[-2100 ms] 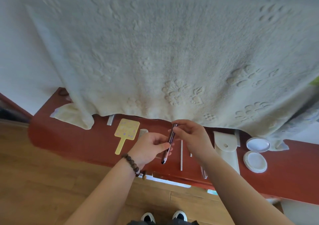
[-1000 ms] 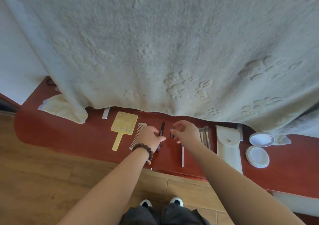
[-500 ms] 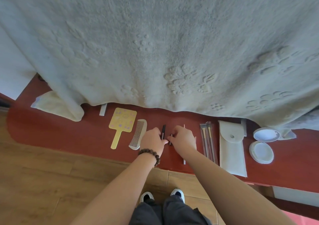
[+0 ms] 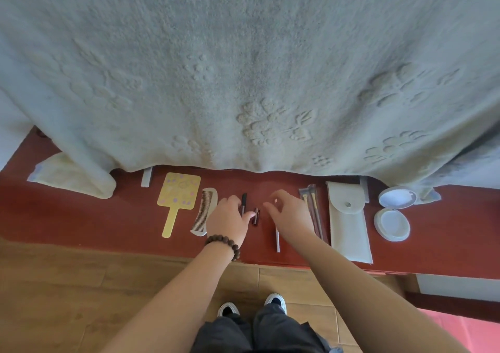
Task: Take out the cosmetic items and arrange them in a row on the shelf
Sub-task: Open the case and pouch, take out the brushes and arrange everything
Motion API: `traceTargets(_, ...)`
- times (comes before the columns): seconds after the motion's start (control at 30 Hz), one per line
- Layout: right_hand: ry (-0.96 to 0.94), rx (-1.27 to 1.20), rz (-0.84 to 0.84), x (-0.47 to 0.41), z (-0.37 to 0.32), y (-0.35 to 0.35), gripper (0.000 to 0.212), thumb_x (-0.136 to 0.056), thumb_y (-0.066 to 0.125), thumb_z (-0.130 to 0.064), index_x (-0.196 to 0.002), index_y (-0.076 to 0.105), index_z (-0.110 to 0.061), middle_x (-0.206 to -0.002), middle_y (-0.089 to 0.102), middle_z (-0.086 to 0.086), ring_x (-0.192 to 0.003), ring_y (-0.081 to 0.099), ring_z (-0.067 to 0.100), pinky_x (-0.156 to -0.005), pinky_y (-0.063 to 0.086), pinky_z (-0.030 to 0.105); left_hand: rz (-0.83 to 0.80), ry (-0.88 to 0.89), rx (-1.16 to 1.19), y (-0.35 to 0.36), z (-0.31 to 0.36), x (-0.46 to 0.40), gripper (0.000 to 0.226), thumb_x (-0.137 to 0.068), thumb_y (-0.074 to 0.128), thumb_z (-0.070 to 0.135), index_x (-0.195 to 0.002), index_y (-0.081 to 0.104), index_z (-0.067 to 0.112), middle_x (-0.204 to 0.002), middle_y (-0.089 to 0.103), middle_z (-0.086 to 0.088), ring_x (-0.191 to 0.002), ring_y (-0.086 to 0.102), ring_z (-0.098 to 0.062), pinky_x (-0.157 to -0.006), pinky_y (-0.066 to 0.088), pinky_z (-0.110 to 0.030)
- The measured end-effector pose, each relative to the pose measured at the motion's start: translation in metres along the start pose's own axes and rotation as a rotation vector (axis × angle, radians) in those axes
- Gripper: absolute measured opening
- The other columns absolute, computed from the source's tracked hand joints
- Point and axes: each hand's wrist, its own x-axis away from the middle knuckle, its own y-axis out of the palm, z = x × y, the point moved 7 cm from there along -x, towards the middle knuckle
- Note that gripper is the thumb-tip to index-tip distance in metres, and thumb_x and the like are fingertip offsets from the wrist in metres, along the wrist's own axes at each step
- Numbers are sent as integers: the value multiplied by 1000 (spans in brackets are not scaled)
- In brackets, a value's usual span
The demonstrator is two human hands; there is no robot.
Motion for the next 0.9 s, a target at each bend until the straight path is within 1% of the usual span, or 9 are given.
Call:
traceTargets(0.07, -48, 0, 97, 6, 15, -22, 24, -90, 58, -30, -111, 61, -19, -102, 59, -1, -87, 54, 15, -73, 40, 24, 76, 118, 5, -4, 21, 10, 30, -88, 61, 37, -109, 58, 15, -103, 58, -3, -94, 59, -22, -74, 53, -34)
traceTargets(0.2, -44, 100, 288, 27, 69, -63, 38, -91, 58, -28, -127, 52, -17, -137, 43, 6, -125, 35, 22, -100, 32, 30, 111, 465, -28, 18, 85, 47, 20, -82, 67, 23, -98, 62, 13, -95, 58, -5, -87, 56, -24, -71, 52, -35)
traceTargets(0.3, 29, 216, 255, 43, 112, -71, 54, -94, 49, -35, -144, 32, -23, -157, 15, 6, -145, 7, 25, -116, 15, 40, 30, 620, -111, 56, 122, 74, 28, -80, 67, 25, -104, 60, 14, -109, 57, -7, -104, 56, -25, -85, 51, -38)
traceTargets(0.4, 60, 340, 112, 52, 141, -61, 64, -98, 34, -42, -151, 1, -30, -159, -16, 2, -145, -18, 20, -117, -1, 38, -187, 622, -253, 99, 137, 87, 53, -94, 47, 30, -141, 35, 10, -151, 27, -17, -142, 23, -33, -115, 23, -49)
traceTargets(0.47, 55, 405, 43, 56, 151, -55, 66, -100, 26, -43, -146, -18, -30, -155, -28, 1, -141, -27, 20, -119, -5, 40, -262, 597, -355, 117, 138, 90, 63, -98, 32, 37, -150, 9, 11, -159, -1, -14, -147, -2, -29, -119, 0, -48)
traceTargets(0.53, 46, 430, 6, 56, 155, -52, 64, -100, 22, -44, -140, -26, -29, -151, -34, 1, -139, -31, 20, -119, -6, 40, -277, 571, -433, 129, 137, 92, 67, -95, 13, 47, -150, -1, 11, -159, -10, -13, -146, -10, -28, -114, -10, -47)
traceTargets(0.63, 21, 452, -46, 55, 160, -46, 60, -99, 18, -48, -139, -26, -35, -150, -36, 0, -139, -32, 21, -118, -10, 39, -299, 562, -512, 139, 132, 91, 80, -83, -9, 55, -150, -5, 11, -158, -14, -10, -145, -16, -26, -113, -12, -47)
traceTargets(0.73, 0, 460, -93, 54, 164, -40, 61, -97, 13, -51, -138, -30, -36, -149, -37, -4, -138, -34, 19, -118, -11, 38, -300, 572, -539, 141, 123, 88, 71, -94, 9, 57, -148, -11, 16, -157, -19, -5, -144, -21, -25, -114, -11, -48)
traceTargets(0.9, -18, 480, -98, 54, 163, -37, 62, -96, 9, -52, -139, -31, -33, -150, -36, -1, -138, -34, 22, -115, -15, 37, -292, 604, -581, 132, 113, 83, 68, -96, 10, 57, -142, -20, 18, -153, -24, -3, -144, -21, -22, -117, -9, -51)
